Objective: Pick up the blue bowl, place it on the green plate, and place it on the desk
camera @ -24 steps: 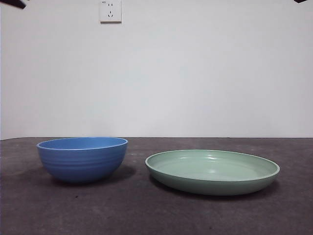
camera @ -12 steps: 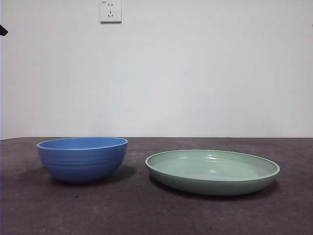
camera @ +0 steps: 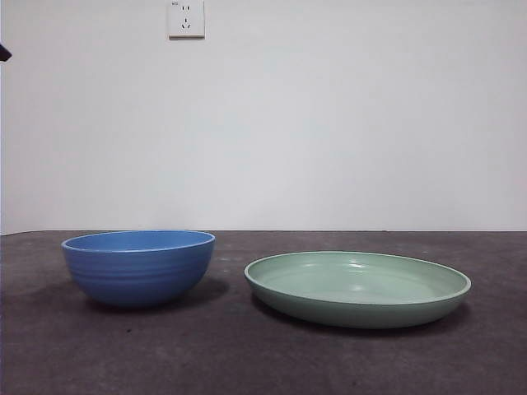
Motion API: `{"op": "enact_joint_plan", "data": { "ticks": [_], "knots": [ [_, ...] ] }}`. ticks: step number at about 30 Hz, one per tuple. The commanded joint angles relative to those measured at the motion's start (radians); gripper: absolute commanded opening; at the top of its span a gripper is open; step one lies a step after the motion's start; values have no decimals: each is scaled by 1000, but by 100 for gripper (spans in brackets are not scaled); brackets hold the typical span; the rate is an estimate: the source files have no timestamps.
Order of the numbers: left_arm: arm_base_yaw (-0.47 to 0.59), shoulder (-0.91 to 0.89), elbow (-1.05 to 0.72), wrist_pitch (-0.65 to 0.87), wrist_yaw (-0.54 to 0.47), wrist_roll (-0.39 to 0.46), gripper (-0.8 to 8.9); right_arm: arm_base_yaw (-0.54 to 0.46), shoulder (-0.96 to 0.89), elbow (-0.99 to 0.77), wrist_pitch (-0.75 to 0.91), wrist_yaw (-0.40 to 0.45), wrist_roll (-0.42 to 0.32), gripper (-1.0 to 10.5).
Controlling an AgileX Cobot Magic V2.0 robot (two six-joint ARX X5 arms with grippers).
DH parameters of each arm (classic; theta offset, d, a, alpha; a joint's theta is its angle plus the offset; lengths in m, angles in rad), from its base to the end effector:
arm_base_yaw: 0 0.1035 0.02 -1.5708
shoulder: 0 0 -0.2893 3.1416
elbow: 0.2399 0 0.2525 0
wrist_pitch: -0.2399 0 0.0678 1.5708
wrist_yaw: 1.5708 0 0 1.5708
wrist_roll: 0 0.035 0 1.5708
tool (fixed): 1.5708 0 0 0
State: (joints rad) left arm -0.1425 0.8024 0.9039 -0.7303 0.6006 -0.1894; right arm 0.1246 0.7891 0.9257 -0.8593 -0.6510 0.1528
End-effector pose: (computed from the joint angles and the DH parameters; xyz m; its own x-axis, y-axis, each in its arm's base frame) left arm 0.1309 -0.0388 0.3392 0.5802 -0.6542 -0.4852 0.4498 0.7540 -0.4787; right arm 0.1192 0.0363 0.3384 0.5167 0.6754 -0.5261 -0.4435 0.7368 0.5103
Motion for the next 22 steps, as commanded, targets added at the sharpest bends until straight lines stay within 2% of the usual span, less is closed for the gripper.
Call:
{"op": "enact_joint_plan", "data": {
  "ticks": [1, 8, 22],
  "knots": [
    [-2, 32, 23, -21, -30, -13, 620, 5, 6, 15, 5, 0, -11, 577],
    [-2, 182, 23, -53, -149, 25, 599, 5, 6, 15, 5, -3, -11, 577],
    [-2, 652, 88, 98, -183, 57, 551, 5, 6, 15, 4, -3, -11, 577]
  ]
}}
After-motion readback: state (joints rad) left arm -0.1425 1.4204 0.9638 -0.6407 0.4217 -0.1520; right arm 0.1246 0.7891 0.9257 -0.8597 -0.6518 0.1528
